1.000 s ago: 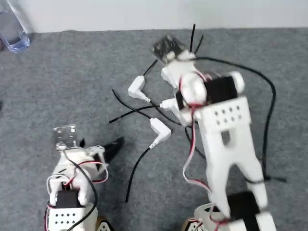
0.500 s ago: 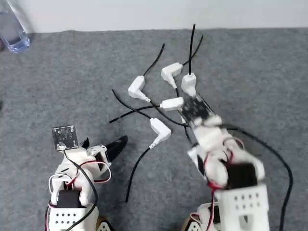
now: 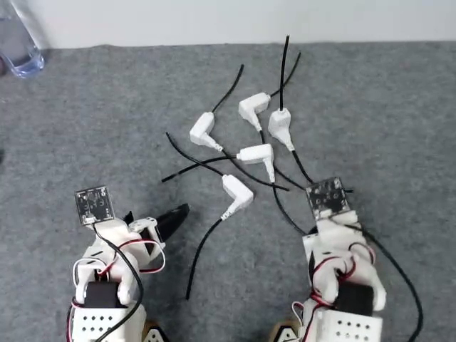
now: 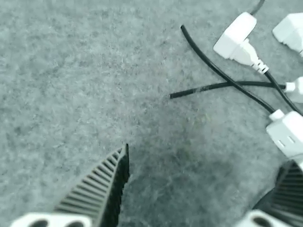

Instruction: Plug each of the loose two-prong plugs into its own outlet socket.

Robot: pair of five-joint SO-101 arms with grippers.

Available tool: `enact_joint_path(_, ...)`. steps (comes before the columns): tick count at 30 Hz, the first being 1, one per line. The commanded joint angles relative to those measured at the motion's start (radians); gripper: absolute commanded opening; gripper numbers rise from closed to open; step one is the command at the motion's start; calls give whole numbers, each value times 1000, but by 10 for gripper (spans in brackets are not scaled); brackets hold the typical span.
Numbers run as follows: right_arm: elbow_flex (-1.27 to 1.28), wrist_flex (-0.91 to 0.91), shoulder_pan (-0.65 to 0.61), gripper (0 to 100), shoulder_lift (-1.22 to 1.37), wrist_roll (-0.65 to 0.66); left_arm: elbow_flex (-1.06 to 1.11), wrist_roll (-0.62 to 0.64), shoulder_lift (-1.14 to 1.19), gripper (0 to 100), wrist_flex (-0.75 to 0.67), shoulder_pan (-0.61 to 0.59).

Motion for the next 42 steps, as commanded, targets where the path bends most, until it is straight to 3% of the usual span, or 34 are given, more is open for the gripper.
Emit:
enact_joint_path(1,138,-22,8,177,-163,-9,-7,11,-9,449,8,5)
enact_joint_path(9,199,1,8,177,-165,-9,-7,5,-9,449,68,5)
enact_joint_path(15,199,168,2,177,-165,-3,-7,8,-9,449,71,5)
enact_joint_path(22,199,163,50,177,-162,-15,-28,5,-9,449,149,-83)
enact_joint_path(26,199,160,47,177,-165,-123,-41,3,-9,449,219,-135)
enact_joint_path(42,199,160,47,177,-165,-150,-48,8,-9,449,242,-126)
